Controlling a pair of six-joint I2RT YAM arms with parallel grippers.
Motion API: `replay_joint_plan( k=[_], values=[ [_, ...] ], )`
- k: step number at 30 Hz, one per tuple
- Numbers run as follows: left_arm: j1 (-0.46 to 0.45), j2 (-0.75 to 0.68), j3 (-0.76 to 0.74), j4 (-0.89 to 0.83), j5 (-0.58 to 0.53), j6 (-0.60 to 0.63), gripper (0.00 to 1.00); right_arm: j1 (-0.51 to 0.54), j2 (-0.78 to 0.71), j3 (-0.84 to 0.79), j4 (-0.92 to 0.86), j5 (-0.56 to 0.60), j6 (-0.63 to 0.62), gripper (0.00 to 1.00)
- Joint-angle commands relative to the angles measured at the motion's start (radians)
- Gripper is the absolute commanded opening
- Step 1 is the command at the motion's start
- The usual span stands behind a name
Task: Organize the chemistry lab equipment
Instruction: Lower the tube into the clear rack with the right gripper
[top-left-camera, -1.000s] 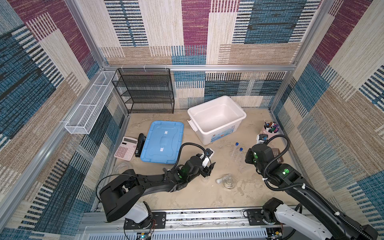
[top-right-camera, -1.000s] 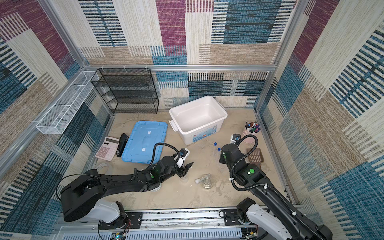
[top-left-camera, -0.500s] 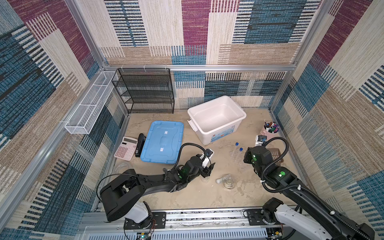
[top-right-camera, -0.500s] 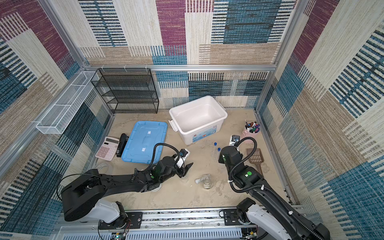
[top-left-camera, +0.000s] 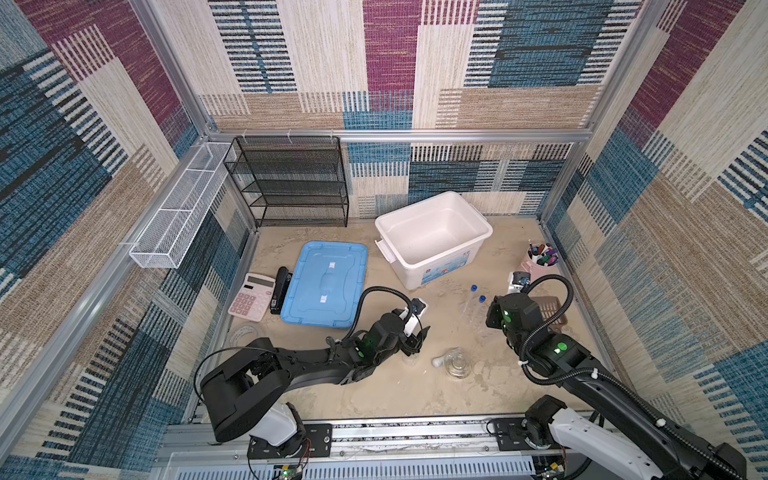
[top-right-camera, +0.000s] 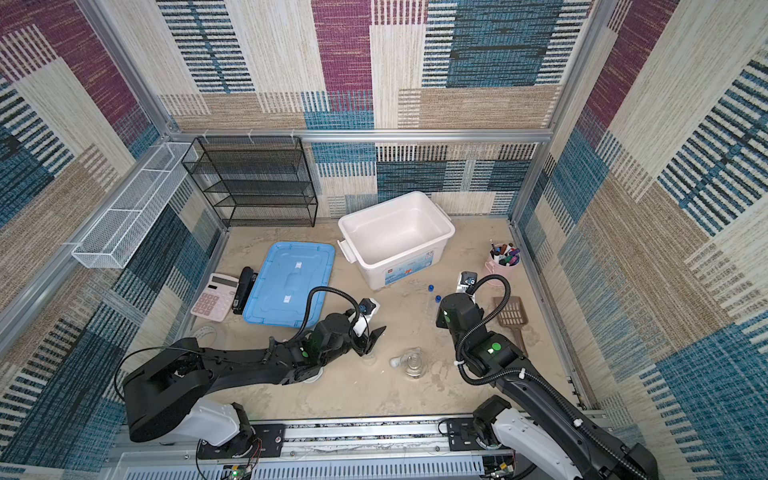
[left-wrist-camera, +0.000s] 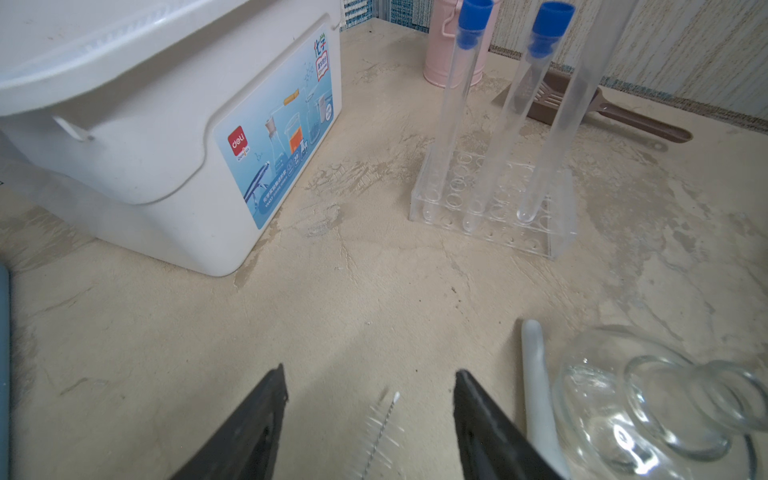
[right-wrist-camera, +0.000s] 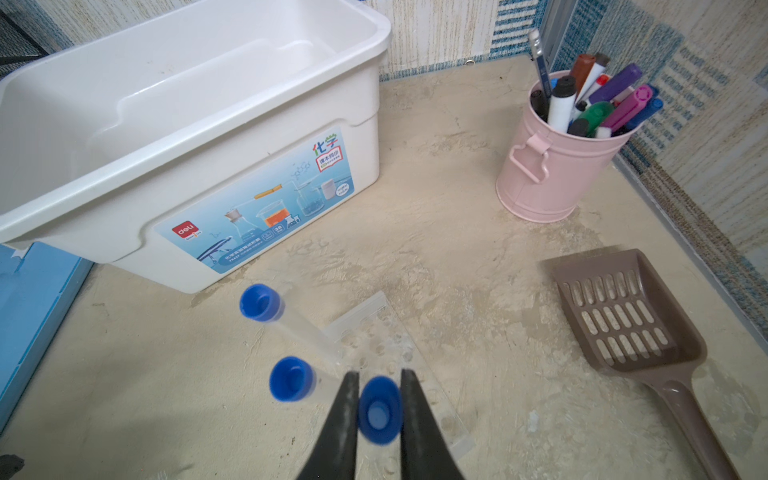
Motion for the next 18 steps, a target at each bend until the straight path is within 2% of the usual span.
replay_joint_plan(
  k=[1,10,18],
  values=[
    [-0.001,-0.005,-0.002,0.024,-0.017,-0.015,0.66,0.003,-0.001,-0.004,0.035,-0.003,0.004,0.1],
    [-0.001,0.004,0.002,0.028,-0.015,-0.02,0.66,0.023,-0.005,-0.031,0.053,0.003,-0.001,0.09],
    [-0.001,0.002,0.0,0.025,-0.017,-0.02,0.66,0.08,0.009,-0.046,0.077,0.07,0.007,0.08]
  ],
)
